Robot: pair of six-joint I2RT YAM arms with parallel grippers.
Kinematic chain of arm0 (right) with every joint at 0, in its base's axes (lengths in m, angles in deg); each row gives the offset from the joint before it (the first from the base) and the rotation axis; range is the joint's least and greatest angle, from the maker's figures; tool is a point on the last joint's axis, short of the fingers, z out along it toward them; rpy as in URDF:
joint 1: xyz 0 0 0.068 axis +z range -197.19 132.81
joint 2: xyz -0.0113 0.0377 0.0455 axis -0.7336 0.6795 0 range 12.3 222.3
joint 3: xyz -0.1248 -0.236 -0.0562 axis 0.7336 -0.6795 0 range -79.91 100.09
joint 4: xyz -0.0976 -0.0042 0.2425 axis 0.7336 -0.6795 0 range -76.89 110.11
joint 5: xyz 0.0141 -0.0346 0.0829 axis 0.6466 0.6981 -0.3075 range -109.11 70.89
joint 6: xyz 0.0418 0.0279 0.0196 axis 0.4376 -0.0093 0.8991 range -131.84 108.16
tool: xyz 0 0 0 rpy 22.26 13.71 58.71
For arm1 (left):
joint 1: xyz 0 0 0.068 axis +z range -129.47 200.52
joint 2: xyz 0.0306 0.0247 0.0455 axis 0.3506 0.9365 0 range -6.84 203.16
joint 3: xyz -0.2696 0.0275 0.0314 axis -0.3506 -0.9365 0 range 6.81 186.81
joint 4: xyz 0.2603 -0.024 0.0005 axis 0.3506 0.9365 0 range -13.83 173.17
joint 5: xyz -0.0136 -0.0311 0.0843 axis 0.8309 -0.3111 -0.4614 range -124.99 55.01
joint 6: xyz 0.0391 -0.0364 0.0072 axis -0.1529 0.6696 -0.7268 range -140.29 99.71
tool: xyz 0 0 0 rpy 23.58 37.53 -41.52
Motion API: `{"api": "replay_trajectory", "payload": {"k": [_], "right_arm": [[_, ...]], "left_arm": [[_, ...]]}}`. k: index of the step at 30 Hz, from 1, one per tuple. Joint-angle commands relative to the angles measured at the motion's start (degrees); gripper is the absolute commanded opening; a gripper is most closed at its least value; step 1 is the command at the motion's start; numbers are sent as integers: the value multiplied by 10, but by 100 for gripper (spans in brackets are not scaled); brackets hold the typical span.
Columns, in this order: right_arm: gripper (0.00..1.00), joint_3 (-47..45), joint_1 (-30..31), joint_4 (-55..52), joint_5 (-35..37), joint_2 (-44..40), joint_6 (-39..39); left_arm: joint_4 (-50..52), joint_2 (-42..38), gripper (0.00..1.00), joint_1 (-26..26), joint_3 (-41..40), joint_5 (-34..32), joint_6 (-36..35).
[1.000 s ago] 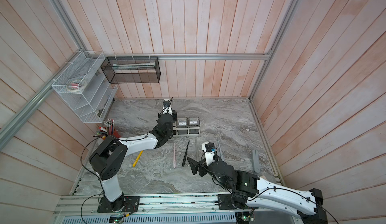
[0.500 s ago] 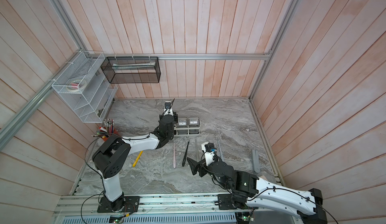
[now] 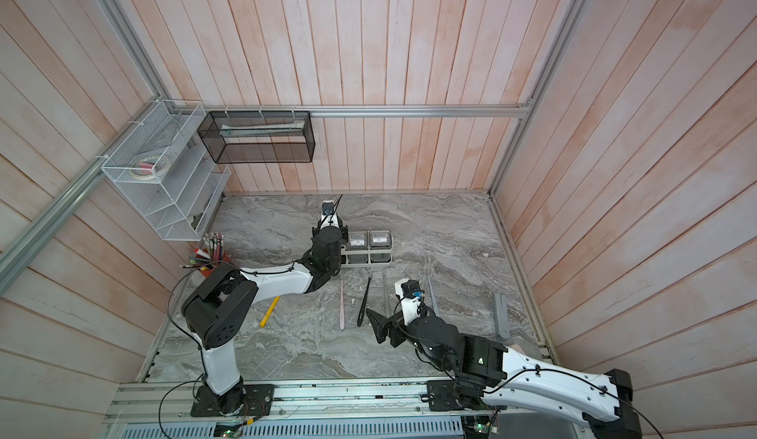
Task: Place the toothbrush into the toothbrush holder
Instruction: Place the toothbrush in the toothbrush holder, then pick up the toothbrush from the center of the board.
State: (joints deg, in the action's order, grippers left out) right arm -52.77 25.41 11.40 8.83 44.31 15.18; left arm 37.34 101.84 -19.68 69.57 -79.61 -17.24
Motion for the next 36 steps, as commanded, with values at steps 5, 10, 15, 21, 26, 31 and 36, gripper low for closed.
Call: {"api": "replay_trajectory", "payload": {"k": [5, 10, 15, 21, 26, 31, 36], "right_arm": [[98, -9, -3, 8, -6, -3, 9], [98, -9, -3, 8, -8, -4, 11], [98, -6, -3, 5, -8, -8, 16], [98, -3, -3, 3, -11, -10, 22], [98, 3, -3, 3, -5, -8, 20], [98, 34, -10, -9, -13, 31, 16], [98, 77, -39, -14, -58, 105, 17]], "left_arm": [[-1, 13, 31, -2, -9, -7, 5], [0, 8, 40, -3, 1, -3, -1], [6, -8, 53, -4, 14, 6, -19], [31, -48, 76, -8, 35, 24, -37], [80, -94, 80, -14, 78, 49, -47], [216, -152, 87, -20, 128, 35, -14], [406, -250, 95, -5, 97, 22, 121]]}}
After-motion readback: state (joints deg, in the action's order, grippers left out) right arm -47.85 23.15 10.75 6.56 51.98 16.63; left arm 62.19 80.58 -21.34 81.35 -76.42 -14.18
